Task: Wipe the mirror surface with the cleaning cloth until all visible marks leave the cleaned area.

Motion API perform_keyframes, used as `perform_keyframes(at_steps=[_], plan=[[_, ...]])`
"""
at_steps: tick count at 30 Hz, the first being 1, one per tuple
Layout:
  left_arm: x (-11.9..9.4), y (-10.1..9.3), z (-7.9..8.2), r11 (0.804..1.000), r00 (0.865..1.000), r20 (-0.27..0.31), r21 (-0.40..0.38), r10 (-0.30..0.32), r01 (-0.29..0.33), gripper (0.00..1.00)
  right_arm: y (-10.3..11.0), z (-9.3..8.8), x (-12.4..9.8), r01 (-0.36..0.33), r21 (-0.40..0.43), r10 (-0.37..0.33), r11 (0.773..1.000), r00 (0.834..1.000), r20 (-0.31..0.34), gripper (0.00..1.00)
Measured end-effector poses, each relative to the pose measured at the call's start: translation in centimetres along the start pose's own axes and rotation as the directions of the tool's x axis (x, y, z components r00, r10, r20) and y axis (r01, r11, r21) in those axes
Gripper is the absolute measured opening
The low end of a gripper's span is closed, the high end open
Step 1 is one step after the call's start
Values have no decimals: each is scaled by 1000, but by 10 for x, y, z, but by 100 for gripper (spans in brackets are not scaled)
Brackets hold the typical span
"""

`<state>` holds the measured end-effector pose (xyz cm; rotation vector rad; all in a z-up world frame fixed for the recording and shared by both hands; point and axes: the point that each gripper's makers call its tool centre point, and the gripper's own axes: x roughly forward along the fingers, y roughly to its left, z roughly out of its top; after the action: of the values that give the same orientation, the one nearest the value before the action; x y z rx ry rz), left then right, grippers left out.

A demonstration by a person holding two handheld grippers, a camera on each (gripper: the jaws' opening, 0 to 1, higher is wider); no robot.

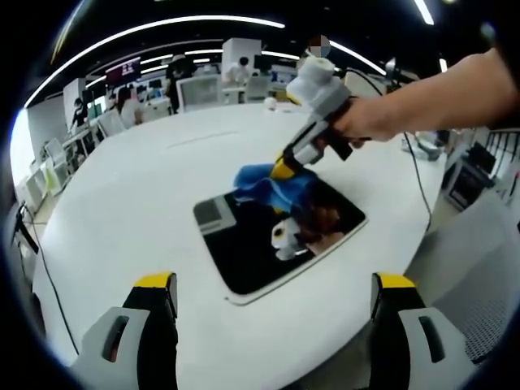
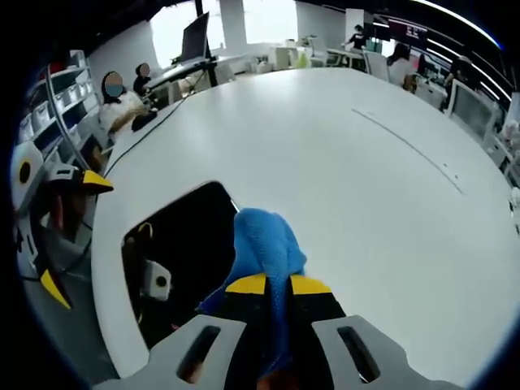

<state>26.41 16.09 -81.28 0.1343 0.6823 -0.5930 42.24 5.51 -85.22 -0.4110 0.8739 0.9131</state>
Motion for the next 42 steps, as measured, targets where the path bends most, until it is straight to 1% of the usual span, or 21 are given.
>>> perform_keyframes(at_steps=[13, 23, 30, 39, 42], plan=[[1, 1, -1, 1000, 1000, -4, -1, 4, -4, 100, -2, -2, -1, 13, 15, -13, 1000, 1000, 6, 3], [1, 2, -2, 1000, 1000, -6, 3, 10, -10, 100, 1, -7, -5, 69, 48, -71, 996, 996, 49, 3], [2, 2, -2, 1000, 1000, -8, 6, 8, -8, 100, 4, -10, -7, 89, 73, -94, 993, 994, 64, 3], [0, 0, -1, 1000, 1000, -4, 7, 9, -9, 100, 11, -15, -11, 86, 84, -91, 993, 994, 59, 3], [0, -1, 0, 1000, 1000, -2, 5, 6, -6, 100, 15, -17, -12, 73, 91, -78, 993, 996, 53, 3]])
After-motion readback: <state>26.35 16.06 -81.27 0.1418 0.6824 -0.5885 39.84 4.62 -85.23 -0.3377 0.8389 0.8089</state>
